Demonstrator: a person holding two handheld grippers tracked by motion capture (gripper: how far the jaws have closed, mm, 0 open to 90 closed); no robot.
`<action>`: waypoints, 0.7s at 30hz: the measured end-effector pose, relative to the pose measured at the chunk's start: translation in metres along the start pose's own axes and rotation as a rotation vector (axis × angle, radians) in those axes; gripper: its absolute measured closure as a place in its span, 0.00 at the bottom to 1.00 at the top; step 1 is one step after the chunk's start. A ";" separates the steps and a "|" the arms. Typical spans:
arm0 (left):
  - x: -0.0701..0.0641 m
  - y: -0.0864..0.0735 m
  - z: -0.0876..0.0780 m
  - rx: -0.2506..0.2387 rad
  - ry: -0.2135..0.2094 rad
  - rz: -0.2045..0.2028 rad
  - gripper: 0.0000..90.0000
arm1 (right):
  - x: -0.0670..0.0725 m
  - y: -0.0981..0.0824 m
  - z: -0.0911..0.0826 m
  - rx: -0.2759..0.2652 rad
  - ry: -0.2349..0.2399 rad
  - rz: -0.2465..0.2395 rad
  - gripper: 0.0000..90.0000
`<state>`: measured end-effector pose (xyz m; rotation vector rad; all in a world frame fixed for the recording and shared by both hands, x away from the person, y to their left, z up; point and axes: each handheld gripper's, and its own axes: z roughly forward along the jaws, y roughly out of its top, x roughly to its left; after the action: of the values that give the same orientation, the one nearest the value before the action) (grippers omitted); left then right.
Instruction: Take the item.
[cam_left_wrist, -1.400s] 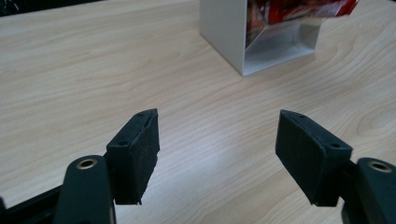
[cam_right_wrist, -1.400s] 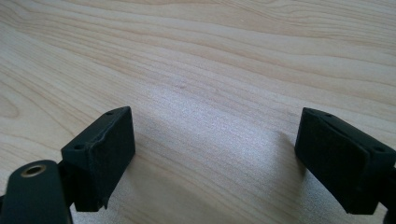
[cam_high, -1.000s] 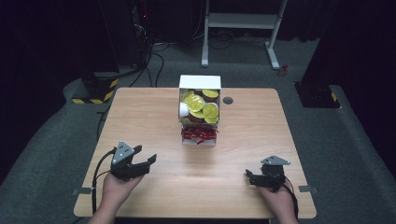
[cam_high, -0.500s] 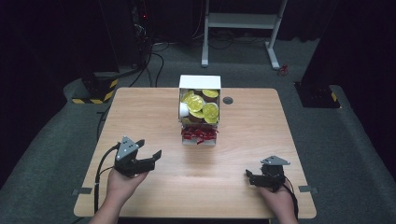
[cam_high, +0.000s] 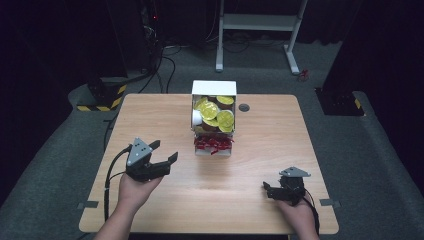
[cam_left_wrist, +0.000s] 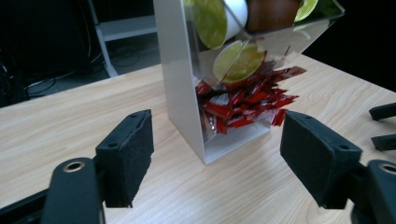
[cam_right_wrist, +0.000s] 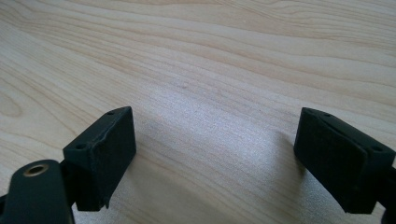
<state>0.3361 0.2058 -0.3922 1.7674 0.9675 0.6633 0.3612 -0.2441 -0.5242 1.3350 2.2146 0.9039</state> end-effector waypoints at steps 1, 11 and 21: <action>0.000 0.001 0.000 -0.004 -0.004 0.003 0.31 | 0.000 0.000 0.000 0.000 0.000 0.000 0.14; -0.006 0.017 0.005 -0.033 -0.049 0.045 0.34 | 0.000 0.000 0.000 0.000 0.003 0.000 0.14; -0.011 0.032 0.012 -0.030 -0.046 0.049 0.35 | 0.000 0.000 0.000 0.000 0.003 -0.002 0.14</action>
<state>0.3498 0.1833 -0.3669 1.7768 0.8810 0.6619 0.3609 -0.2441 -0.5243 1.3318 2.2178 0.9065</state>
